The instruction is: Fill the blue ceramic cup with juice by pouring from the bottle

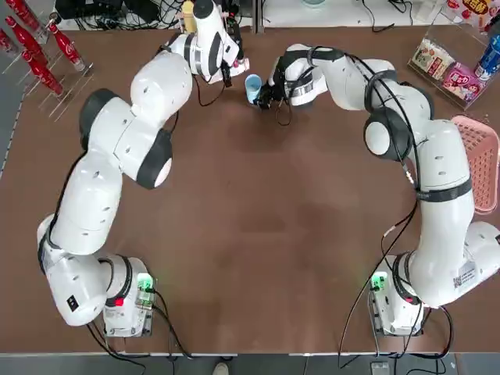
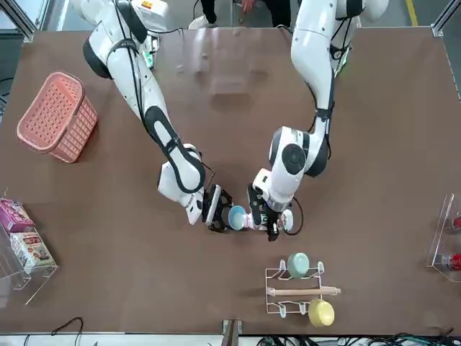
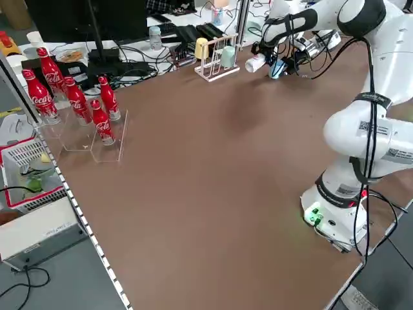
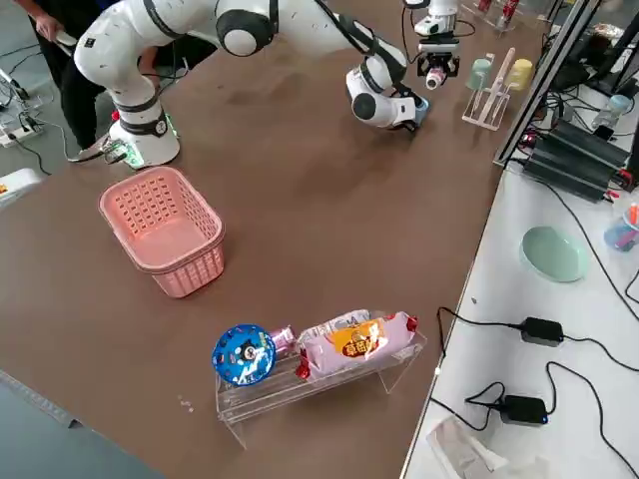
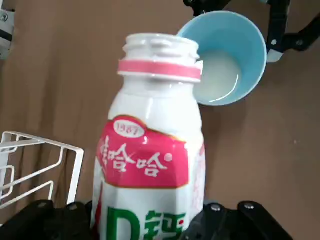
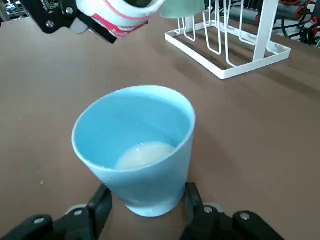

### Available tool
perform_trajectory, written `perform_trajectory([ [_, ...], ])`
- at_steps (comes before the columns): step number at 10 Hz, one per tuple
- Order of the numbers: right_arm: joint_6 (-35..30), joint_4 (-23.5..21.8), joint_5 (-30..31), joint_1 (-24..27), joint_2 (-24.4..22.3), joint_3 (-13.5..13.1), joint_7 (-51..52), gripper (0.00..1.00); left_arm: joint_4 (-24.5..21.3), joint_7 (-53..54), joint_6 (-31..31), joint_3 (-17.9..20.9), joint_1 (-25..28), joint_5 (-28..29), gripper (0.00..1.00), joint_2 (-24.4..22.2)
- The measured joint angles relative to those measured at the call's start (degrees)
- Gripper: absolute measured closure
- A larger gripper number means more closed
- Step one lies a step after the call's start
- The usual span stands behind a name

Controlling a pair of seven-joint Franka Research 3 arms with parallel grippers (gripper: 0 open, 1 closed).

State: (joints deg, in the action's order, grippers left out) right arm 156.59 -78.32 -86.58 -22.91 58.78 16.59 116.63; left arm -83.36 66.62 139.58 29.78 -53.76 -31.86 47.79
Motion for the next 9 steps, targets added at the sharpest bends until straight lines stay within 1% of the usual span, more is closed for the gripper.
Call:
perform_trajectory([
  [2,0.0,0.0,0.0,0.0,0.0,0.0,0.0,0.32,0.2,-0.9,0.0,0.2,-0.8,0.2,0.58,0.5],
  [5,0.0,0.0,0.0,0.0,0.0,0.0,0.0,0.32,0.2,-1.7,0.0,2.0,-2.4,1.8,0.58,1.2],
  [9,0.1,0.0,-0.1,0.0,0.0,0.0,0.0,0.32,0.3,-2.7,0.0,2.9,-3.2,3.3,0.58,1.4],
])
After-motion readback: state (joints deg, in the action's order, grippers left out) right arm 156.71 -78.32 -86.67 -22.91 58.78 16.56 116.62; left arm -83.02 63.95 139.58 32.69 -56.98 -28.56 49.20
